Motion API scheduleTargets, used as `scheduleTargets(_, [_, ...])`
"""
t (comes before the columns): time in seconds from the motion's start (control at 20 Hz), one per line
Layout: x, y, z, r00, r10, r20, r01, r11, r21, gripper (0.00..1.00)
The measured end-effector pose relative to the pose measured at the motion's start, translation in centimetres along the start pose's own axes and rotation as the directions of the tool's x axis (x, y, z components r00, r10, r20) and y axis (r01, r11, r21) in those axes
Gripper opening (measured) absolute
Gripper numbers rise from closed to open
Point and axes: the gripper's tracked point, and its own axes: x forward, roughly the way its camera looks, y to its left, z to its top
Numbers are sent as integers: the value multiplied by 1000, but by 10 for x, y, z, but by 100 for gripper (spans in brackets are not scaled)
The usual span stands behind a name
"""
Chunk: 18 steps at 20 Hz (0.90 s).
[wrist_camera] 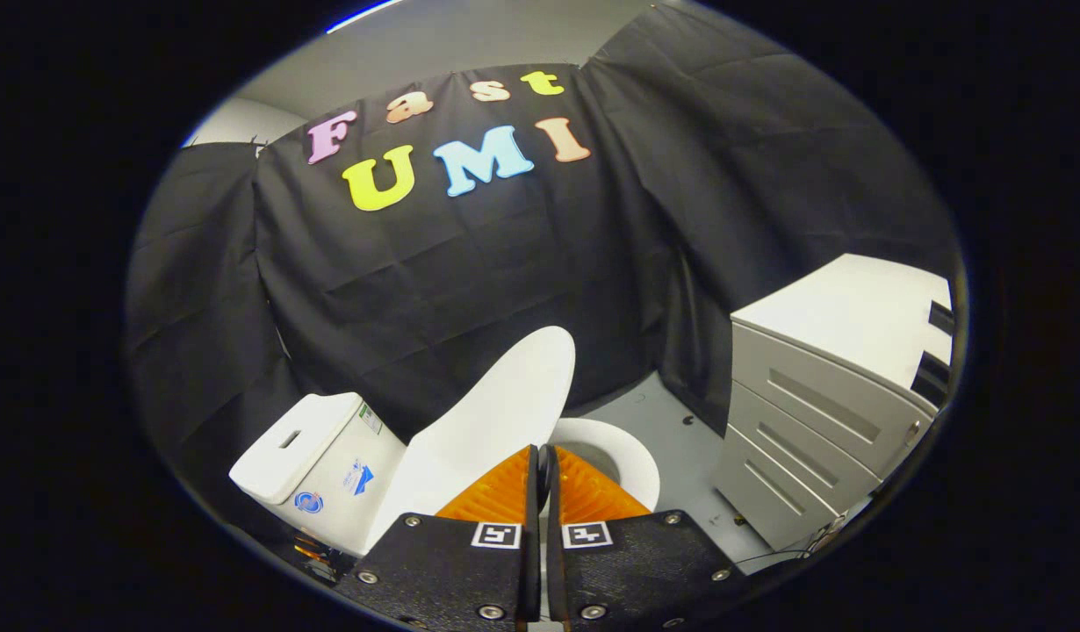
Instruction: Open the toilet lid.
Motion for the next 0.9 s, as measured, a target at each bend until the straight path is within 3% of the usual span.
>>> scheduleTargets(0.3, [-11,49,30,999,1,38,6,982,-187,3])
scheduleTargets(0.55, [-12,65,40,998,8,56,-2,994,-106,3])
scheduleTargets(0.9, [-20,97,57,995,49,83,-36,987,-159,3])
